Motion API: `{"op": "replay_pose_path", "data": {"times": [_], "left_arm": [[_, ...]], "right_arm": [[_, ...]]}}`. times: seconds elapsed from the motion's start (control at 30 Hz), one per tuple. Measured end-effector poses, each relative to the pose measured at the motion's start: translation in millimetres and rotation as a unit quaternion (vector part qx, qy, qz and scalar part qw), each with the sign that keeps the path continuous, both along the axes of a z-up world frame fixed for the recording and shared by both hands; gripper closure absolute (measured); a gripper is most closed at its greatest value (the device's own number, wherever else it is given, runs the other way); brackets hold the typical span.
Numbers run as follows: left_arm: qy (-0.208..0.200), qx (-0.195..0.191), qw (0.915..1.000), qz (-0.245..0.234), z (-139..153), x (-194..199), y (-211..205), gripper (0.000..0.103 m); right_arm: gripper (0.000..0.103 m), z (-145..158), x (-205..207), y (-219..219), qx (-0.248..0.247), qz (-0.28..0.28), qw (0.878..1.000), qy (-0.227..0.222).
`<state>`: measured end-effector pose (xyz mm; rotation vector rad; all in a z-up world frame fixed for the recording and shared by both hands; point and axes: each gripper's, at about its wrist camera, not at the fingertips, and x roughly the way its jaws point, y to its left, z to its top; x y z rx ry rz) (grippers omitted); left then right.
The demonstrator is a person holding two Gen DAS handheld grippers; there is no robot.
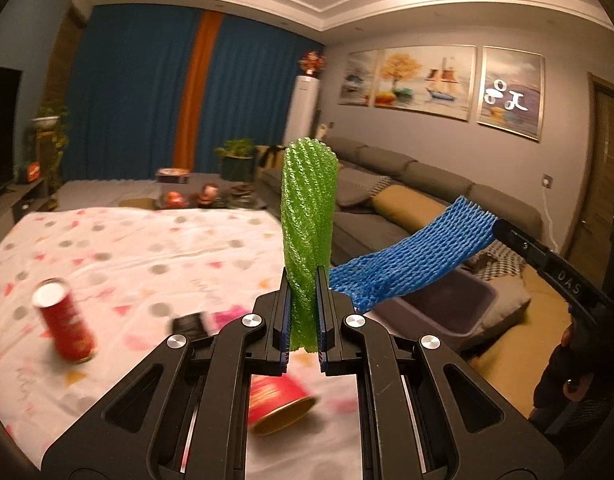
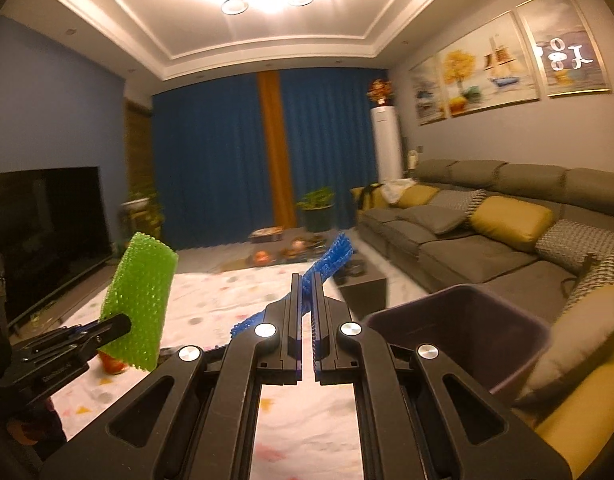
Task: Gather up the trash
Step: 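Carry the green net in the left tool while the right carries the blue net, then open the left tool over the bin while the right drops the blue net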
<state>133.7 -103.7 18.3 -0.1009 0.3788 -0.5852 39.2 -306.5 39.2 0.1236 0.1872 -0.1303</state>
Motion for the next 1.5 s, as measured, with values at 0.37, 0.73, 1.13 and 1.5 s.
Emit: {"op": "replay_pose_path", "data": {"times": [0.37, 0.73, 1.13, 1.5], "left_arm": [[-0.004, -0.004, 0.9966, -0.082, 0.4, 10.1, -95.5, 0.094], [0.032, -0.023, 0.9912, -0.126, -18.4, 38.6, -170.1, 0.094], [0.069, -0.017, 0.9831, -0.169, -43.8, 52.0, -227.9, 0.094], [0.112, -0.004, 0.9764, -0.185, -71.9, 62.5, -242.8, 0.093]], "right_arm": [[0.098, -15.2, -3.3, -63.9, -0.010, -0.093, 0.996, 0.013], [0.098, -41.4, -1.7, -101.1, 0.002, -0.132, 0.990, 0.040], [0.098, -57.2, 3.1, -99.0, 0.001, -0.129, 0.990, 0.064], [0.098, -67.6, 12.4, -103.1, 0.009, -0.116, 0.990, 0.081]]}}
